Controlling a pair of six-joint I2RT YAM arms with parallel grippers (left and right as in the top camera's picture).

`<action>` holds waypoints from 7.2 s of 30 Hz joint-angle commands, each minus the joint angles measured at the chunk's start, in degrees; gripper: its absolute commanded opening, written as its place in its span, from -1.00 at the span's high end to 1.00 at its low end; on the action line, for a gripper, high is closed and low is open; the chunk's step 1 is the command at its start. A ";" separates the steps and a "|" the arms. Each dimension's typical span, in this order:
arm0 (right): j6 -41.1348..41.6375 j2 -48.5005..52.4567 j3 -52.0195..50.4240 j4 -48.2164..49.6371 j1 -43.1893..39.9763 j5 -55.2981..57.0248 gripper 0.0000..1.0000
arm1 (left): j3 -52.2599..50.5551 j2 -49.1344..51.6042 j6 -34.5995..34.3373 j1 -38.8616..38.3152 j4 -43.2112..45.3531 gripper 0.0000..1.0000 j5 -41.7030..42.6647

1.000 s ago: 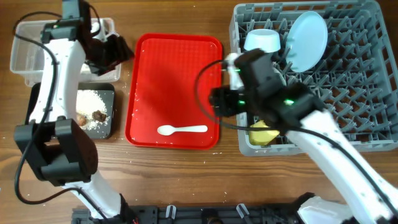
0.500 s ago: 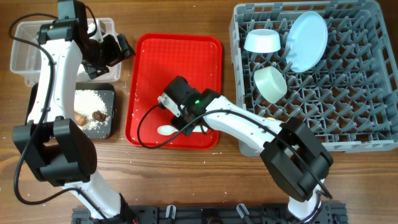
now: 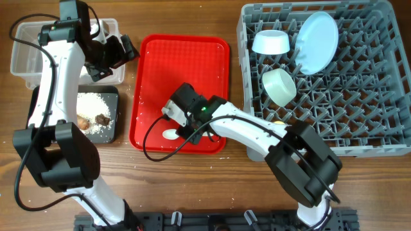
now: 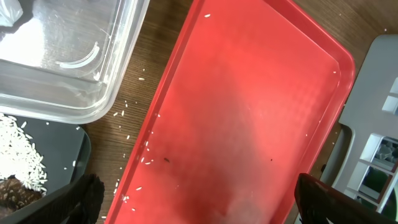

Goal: Sort waste into correct bins and load items into the dishwasher rack

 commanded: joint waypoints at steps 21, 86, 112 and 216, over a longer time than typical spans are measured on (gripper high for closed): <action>31.34 -20.50 10.08 -12.00 -7.04 4.74 0.92 | 0.59 -0.98 0.33 0.07 0.13 -0.99 -0.13; 21.24 -113.72 -69.37 32.02 -46.18 2.12 -0.99 | 0.59 -0.98 0.33 0.07 0.13 -0.99 -0.13; 29.66 -113.70 -74.84 32.81 -46.18 3.15 -0.99 | 0.59 -2.14 0.35 -0.57 -1.49 -1.00 -1.20; 29.64 -113.63 -74.84 32.81 -46.18 3.17 -0.99 | -99.25 -109.79 6.36 -3.06 59.47 -1.00 -8.74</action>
